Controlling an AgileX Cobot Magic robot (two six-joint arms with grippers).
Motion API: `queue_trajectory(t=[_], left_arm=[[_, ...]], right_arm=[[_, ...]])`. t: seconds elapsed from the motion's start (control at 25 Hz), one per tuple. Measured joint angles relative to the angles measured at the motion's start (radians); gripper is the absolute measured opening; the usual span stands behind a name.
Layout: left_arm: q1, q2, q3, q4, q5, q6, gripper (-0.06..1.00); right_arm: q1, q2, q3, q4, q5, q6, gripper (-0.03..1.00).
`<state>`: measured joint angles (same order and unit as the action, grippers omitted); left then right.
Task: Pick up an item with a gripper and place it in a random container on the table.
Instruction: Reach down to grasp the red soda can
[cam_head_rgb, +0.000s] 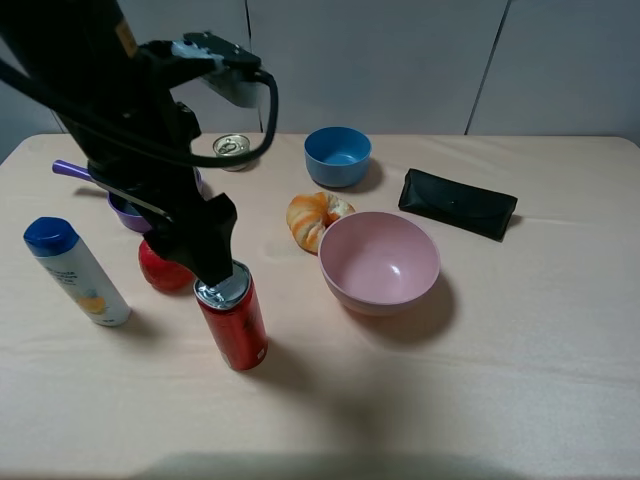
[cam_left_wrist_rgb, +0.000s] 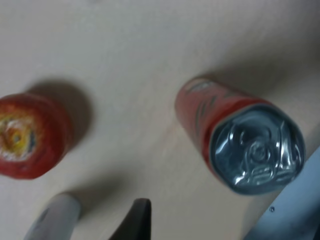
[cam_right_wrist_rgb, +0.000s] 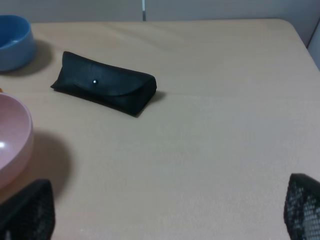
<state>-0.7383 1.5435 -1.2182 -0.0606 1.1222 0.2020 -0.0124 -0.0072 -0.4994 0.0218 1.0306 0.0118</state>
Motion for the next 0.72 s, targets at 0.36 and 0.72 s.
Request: queue_trajectory(t=[0.36, 0.72], left_arm=[[-0.037, 0.124, -0.005, 0.003, -0.047, -0.001, 0.97], [-0.05, 0.227, -0.005, 0.003, -0.086, 0.011, 0.97]], right_arm=[[0.0, 0.0, 0.0, 0.0, 0.0, 0.0, 0.69], [0.0, 0.0, 0.0, 0.0, 0.0, 0.0, 0.69]])
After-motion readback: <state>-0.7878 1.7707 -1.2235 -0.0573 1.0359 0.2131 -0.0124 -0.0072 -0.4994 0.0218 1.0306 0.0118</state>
